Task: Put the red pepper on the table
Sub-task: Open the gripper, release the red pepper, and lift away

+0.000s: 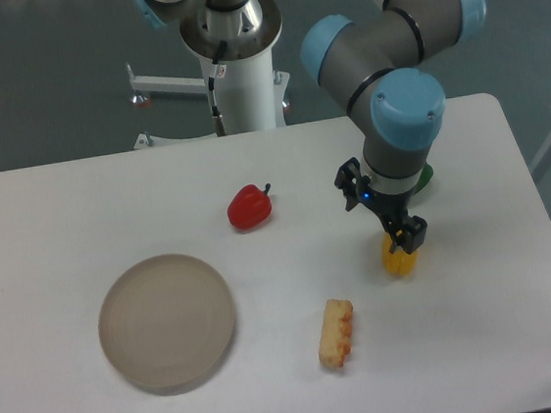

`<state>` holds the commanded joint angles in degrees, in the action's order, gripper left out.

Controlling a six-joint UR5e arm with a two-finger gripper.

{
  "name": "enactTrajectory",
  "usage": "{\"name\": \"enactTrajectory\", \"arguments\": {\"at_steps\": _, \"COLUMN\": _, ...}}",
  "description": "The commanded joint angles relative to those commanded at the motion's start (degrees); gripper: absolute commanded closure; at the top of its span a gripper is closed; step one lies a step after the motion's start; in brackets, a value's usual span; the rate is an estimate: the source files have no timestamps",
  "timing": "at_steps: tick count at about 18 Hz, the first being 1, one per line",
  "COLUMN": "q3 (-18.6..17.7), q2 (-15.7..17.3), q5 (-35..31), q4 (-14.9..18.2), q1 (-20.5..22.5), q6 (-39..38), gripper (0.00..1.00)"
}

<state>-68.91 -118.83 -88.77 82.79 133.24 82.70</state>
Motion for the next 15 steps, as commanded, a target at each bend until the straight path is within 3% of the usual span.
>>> {"name": "enactTrajectory", "arguments": {"at_steps": 15, "q3": -2.29, "q2": 1.32, "q5": -0.08, "q4": -0.70, "q1": 1.23, "q6": 2.64, "gripper": 0.00}}
